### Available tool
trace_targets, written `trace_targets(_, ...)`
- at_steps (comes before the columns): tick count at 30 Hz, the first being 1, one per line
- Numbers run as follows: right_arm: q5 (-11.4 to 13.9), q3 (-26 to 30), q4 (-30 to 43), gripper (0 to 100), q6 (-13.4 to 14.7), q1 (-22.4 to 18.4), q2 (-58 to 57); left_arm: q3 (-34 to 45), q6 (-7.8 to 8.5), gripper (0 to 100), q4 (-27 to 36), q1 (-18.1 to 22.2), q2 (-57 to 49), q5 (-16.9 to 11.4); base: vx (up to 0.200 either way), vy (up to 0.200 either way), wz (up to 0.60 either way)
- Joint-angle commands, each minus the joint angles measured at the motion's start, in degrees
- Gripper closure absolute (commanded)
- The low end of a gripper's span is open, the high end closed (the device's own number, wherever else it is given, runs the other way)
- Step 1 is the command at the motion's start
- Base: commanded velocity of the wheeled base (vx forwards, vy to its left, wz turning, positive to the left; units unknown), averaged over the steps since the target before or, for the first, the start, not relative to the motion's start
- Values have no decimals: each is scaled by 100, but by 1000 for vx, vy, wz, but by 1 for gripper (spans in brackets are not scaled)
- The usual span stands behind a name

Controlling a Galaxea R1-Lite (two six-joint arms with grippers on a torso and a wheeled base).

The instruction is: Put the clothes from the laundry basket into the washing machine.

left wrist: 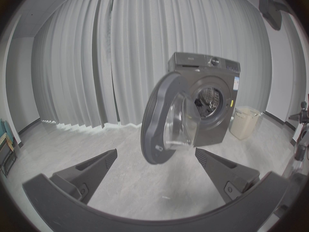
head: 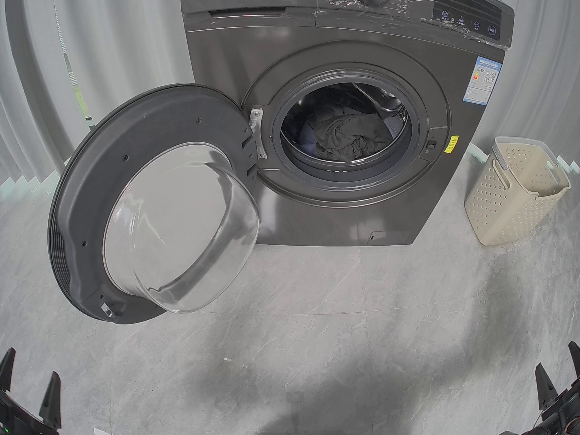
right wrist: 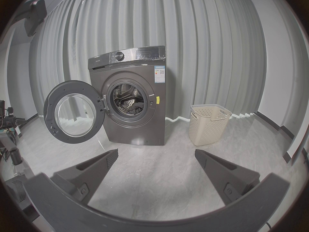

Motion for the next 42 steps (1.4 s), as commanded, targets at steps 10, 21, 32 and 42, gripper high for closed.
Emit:
trace_targets(10, -84, 92, 11, 0, 2, -7, -24, -2111, -43, 0, -1373, -88, 3814, -141, 0, 0, 0)
trace_targets(21, -84, 92, 2, 0, 2, -7, -24, -2462, 36, 0, -2226, -80, 5387, -282, 0, 0, 0)
trace_targets(32, -84, 92, 2, 0, 2, -7, -24, -2462, 54, 0, -2621, -247, 5888, -967, 0, 0, 0)
trace_targets(42, -84, 92, 2, 0, 2, -7, -24, -2128, 63, 0, -2507, -2057, 5053, -1099, 0, 0, 0)
